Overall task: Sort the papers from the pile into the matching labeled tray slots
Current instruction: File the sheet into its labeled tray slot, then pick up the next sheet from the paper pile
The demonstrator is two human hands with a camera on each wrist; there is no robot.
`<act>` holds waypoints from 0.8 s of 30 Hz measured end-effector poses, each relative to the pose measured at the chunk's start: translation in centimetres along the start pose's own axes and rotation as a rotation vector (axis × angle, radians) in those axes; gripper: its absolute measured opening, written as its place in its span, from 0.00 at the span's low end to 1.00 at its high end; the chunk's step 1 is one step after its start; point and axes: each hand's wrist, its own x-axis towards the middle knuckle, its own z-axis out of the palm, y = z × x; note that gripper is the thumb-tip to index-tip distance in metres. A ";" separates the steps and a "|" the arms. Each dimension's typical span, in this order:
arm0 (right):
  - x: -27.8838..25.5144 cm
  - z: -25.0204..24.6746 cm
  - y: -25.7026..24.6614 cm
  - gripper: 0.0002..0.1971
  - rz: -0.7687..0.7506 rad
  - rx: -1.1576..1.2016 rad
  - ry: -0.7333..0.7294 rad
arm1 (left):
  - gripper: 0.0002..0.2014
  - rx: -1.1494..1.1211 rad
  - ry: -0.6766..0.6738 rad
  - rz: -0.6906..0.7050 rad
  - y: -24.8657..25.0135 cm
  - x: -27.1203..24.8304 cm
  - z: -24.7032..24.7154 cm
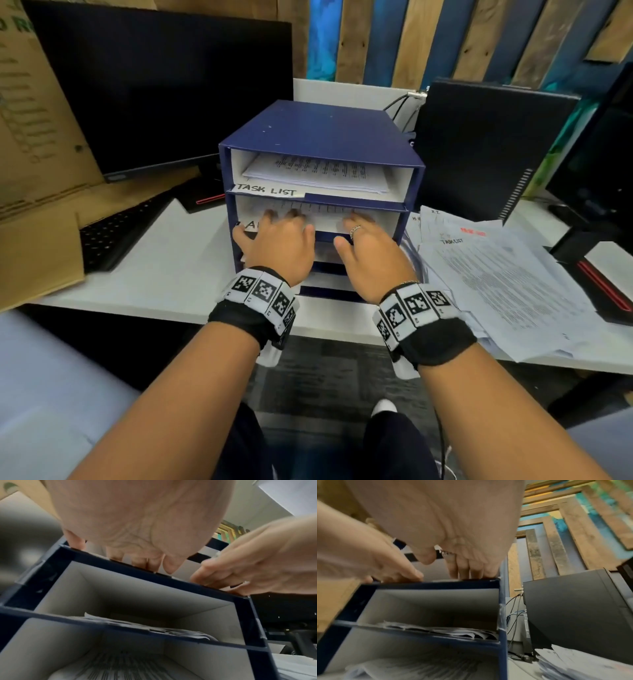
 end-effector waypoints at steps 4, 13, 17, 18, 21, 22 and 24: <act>-3.0 -1.9 1.9 0.13 0.154 0.198 0.345 | 0.13 -0.242 0.241 0.007 2.2 -1.2 0.5; -6.2 -4.5 12.7 0.12 0.711 -0.070 0.063 | 0.12 -0.700 -0.009 0.155 12.3 -5.9 5.8; -8.3 -3.8 15.1 0.12 0.796 -0.132 -0.188 | 0.09 -0.725 -0.406 0.010 14.9 -5.6 9.2; -8.6 -3.5 15.2 0.12 0.778 -0.147 -0.212 | 0.08 -0.727 -0.479 -0.031 15.4 -5.6 9.9; -9.2 -3.1 15.0 0.15 0.686 -0.172 -0.215 | 0.05 -0.823 -0.567 -0.180 16.7 -5.2 11.7; -9.3 -2.9 14.9 0.16 0.656 -0.146 -0.217 | 0.06 -0.818 -0.561 -0.199 17.1 -5.1 12.0; -9.6 -2.5 14.7 0.17 0.594 -0.079 -0.214 | 0.14 -0.808 -0.496 -0.223 17.5 -4.8 12.8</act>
